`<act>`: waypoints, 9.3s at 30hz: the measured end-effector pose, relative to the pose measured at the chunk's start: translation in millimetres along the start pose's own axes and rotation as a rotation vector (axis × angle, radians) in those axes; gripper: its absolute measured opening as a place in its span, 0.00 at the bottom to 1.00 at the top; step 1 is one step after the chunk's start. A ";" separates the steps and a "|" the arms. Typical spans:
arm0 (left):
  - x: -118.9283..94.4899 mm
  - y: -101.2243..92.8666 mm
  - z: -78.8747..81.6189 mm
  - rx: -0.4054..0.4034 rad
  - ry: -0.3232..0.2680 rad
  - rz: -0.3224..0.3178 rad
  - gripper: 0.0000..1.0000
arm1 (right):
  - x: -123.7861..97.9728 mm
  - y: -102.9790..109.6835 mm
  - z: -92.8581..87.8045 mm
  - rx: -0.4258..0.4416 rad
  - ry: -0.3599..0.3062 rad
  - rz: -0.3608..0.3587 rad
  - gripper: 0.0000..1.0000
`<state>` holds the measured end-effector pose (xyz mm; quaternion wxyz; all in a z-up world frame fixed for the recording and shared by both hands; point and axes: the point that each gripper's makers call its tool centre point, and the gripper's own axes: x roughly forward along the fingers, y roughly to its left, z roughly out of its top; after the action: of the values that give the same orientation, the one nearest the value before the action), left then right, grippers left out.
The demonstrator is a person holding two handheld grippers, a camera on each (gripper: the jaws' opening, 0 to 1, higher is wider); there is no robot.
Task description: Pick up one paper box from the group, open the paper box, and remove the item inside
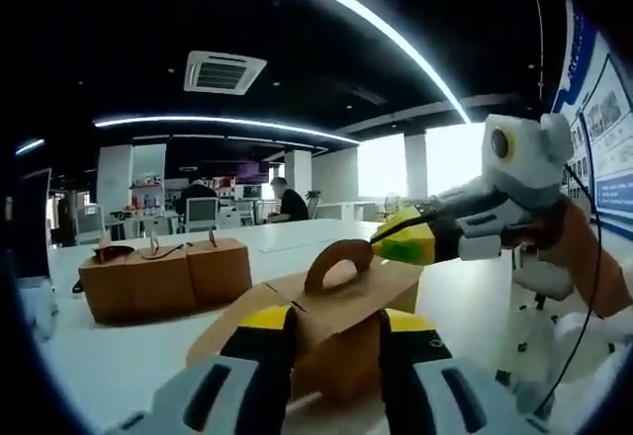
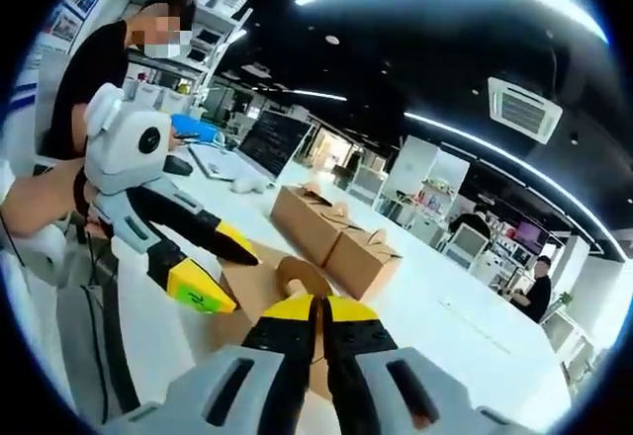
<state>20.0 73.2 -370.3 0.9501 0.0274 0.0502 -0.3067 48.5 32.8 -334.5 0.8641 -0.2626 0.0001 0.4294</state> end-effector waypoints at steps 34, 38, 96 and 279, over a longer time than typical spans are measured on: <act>-2.7 -7.6 -2.3 -0.014 0.002 -0.004 0.36 | -8.5 -0.8 14.4 0.025 -0.021 0.006 0.02; -2.6 -8.1 -3.3 -0.026 0.006 -0.004 0.37 | -11.9 2.5 27.5 0.082 -0.083 0.039 0.02; 4.8 10.7 -2.6 -0.011 0.005 -0.007 0.37 | -3.1 26.2 3.8 -0.127 0.030 0.047 0.31; -3.0 -7.7 -10.2 -0.125 0.017 -0.047 0.48 | -53.3 10.3 6.1 -0.077 -0.069 0.101 0.26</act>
<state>12.3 69.6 -380.3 0.9420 -0.0305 0.0777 -0.3251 5.8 1.1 -321.8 0.8301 -0.2802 -0.0332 0.4809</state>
